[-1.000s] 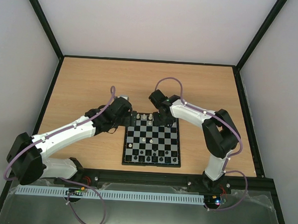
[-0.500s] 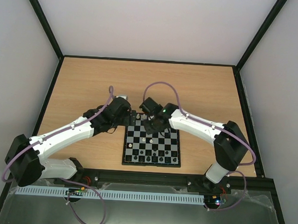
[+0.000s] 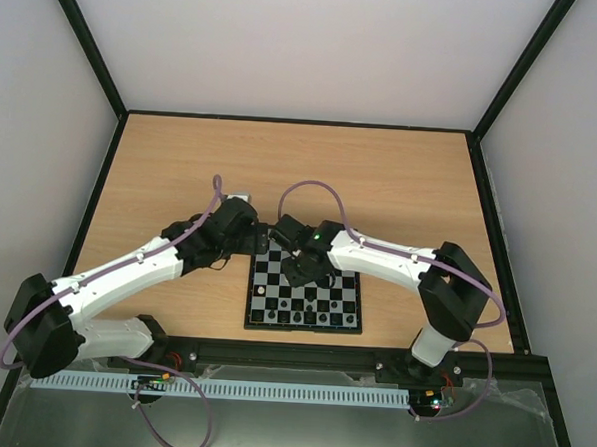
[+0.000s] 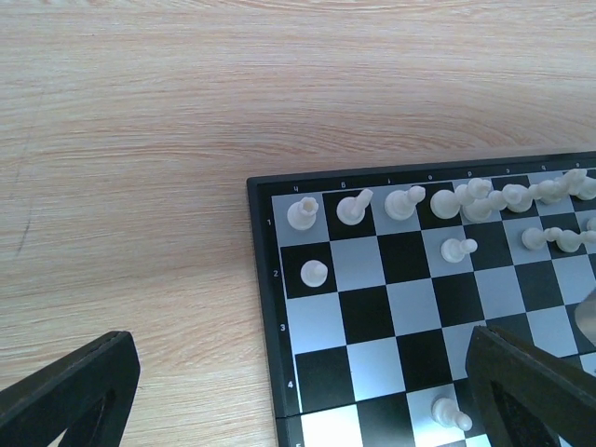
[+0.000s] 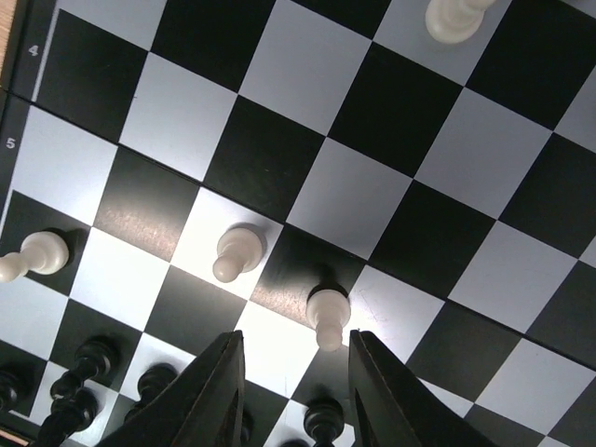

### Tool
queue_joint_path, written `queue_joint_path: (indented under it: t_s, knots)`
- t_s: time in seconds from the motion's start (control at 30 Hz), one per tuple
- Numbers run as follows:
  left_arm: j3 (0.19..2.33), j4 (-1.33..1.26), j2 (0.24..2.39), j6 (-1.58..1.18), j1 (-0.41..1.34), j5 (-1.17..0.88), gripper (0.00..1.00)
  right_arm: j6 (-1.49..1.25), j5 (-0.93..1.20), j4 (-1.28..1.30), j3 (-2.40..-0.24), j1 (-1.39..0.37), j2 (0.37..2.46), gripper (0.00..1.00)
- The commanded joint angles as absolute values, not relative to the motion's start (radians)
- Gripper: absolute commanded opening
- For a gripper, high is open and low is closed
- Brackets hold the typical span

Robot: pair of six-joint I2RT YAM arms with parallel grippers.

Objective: Set up the chess pieces on the board
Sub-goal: Pick up the chess piece from the chessboard, then place the chess piece on the chessboard.

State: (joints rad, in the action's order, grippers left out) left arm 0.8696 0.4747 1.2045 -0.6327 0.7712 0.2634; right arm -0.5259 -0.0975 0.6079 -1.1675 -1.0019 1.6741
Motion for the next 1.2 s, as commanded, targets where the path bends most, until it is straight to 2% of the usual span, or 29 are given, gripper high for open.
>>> queue_joint_path:
  t_s: [0.0, 0.3, 0.6, 1.17]
  knots:
    - [0.859, 0.494, 1.177, -0.636, 0.772, 0.281, 0.99, -0.544, -0.108, 0.666, -1.147, -1.009, 1.712, 0.32]
    - [0.856, 0.495, 1.17, -0.634, 0.773, 0.28, 0.99, -0.549, -0.13, 0.658, -1.144, -1.009, 1.757, 0.28]
    - [0.85, 0.495, 1.164, -0.635, 0.773, 0.283, 0.99, -0.547, -0.147, 0.665, -1.151, -1.008, 1.766, 0.07]
    - [0.852, 0.499, 1.164, -0.626, 0.77, 0.288, 0.99, -0.463, -0.2, 0.685, -1.297, -0.828, 1.814, 0.06]
